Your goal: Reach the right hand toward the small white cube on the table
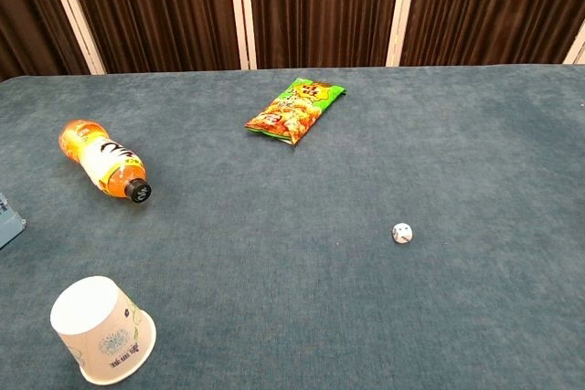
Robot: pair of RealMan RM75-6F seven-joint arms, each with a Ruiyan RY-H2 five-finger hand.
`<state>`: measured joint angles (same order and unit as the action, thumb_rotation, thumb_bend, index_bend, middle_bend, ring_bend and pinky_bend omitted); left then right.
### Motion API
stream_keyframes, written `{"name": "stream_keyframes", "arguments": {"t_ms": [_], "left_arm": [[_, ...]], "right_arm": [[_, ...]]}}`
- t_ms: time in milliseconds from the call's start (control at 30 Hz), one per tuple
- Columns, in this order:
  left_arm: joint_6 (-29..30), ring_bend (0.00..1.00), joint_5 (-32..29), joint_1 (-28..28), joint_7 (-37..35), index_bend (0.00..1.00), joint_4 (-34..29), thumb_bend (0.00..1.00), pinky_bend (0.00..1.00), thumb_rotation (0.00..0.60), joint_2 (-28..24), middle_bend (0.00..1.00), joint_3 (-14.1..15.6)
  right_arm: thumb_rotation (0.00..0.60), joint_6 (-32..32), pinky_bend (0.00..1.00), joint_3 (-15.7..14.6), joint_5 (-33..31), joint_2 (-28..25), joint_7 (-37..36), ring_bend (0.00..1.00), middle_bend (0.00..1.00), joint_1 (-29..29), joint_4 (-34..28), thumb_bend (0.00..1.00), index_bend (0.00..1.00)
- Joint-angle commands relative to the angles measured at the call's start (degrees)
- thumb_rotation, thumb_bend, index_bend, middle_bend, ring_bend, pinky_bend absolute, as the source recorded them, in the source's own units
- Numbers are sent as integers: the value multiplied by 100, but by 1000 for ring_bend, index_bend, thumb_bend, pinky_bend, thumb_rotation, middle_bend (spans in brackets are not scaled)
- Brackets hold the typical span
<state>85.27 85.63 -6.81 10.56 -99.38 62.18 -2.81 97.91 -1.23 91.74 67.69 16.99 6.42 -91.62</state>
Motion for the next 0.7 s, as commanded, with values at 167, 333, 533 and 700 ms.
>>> {"name": "stream_keyframes", "arguments": {"t_ms": [167, 333, 533, 700], "left_arm": [[16, 0, 30, 5, -60, 0, 63, 0, 0, 600, 29, 0, 1], [24, 0, 2, -7, -57, 0, 83, 0, 0, 600, 53, 0, -38], [-92, 0, -96, -47, -13, 0, 162, 0, 0, 600, 106, 0, -49], [-125, 0, -211, -56, 63, 0, 206, 0, 0, 600, 152, 0, -84]], "right_arm": [[600, -133, 0, 83, 130, 114, -22, 0, 1, 41, 116, 0, 0], [600, -496, 552, 172, 416, 375, -397, 651, 698, 378, 413, 284, 0], [600, -1920, 1000, 46, 608, 363, -1045, 855, 891, 1166, 444, 517, 23], [600, -3034, 1000, -43, 603, 598, -457, 861, 894, 1677, 361, 548, 29]]}}
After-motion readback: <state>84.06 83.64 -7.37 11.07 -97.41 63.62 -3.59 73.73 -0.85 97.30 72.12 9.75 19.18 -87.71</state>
